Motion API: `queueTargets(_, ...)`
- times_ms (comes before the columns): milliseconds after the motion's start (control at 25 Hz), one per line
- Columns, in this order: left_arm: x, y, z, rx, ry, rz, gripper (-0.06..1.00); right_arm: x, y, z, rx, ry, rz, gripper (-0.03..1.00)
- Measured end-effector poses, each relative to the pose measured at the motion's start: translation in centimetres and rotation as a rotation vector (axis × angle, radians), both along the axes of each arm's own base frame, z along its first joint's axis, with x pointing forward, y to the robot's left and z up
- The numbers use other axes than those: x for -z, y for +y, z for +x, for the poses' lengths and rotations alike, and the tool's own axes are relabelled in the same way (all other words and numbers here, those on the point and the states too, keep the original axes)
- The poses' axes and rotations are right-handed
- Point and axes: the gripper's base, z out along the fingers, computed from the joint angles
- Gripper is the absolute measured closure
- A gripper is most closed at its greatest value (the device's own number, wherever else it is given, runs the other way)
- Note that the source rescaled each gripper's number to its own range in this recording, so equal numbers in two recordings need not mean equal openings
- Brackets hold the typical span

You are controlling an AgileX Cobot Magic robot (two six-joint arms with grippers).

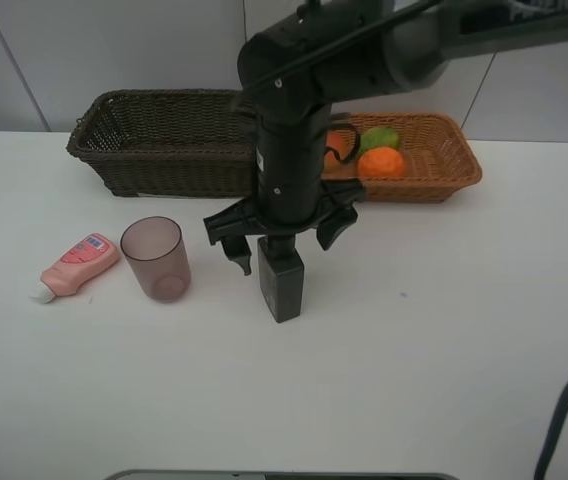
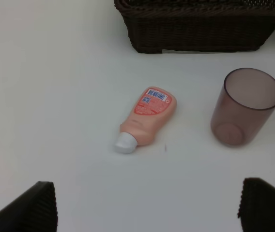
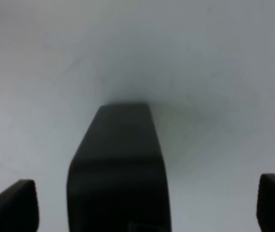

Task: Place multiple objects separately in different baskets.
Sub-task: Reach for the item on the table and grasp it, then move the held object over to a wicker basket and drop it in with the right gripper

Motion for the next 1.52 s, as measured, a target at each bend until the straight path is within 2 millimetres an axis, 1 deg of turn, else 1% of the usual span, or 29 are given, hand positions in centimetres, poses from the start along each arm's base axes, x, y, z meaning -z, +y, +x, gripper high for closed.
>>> queueTargets(240,0.0,0.0,0.0,0.0,0.0,0.0,-0.02,1.3,0.1,0.1,0.001,0.021,-0.016,-0.03)
queueTargets(280,0.0,0.0,0.0,0.0,0.0,0.0,-0.02,1.3,0.1,0.1,0.001,0.021,-0.016,-0.02)
queueTargets(320,0.0,0.0,0.0,0.0,0.0,0.0,-0.02,1.3,0.1,0.1,0.001,0.021,-0.016,0.02)
queueTargets(400,0.0,0.0,0.0,0.0,0.0,0.0,-0.02,1.3,0.1,0.1,0.001,0.021,-0.016,0.19)
queueTargets(440,0.0,0.0,0.0,0.0,0.0,0.0,-0.02,1.3,0.1,0.1,0.001,0.021,-0.016,0.34)
queueTargets(520,0.0,0.0,0.0,0.0,0.0,0.0,-0.02,1.3,0.2,0.1,0.003,0.022,-0.015,0.69)
queueTargets(560,0.0,0.0,0.0,0.0,0.0,0.0,-0.02,1.3,0.2,0.1,0.004,0.023,-0.011,0.9)
queueTargets(600,0.0,0.0,0.0,0.0,0.0,0.0,-0.02,1.3,0.2,0.1,0.004,0.023,-0.011,0.97)
queueTargets(640,0.0,0.0,0.0,0.0,0.0,0.0,-0.02,1.3,0.2,0.1,0.004,0.023,-0.012,0.95)
queueTargets(1520,0.0,0.0,0.0,0.0,0.0,0.0,-0.02,1.2,0.2,0.1,0.004,0.022,-0.008,0.96)
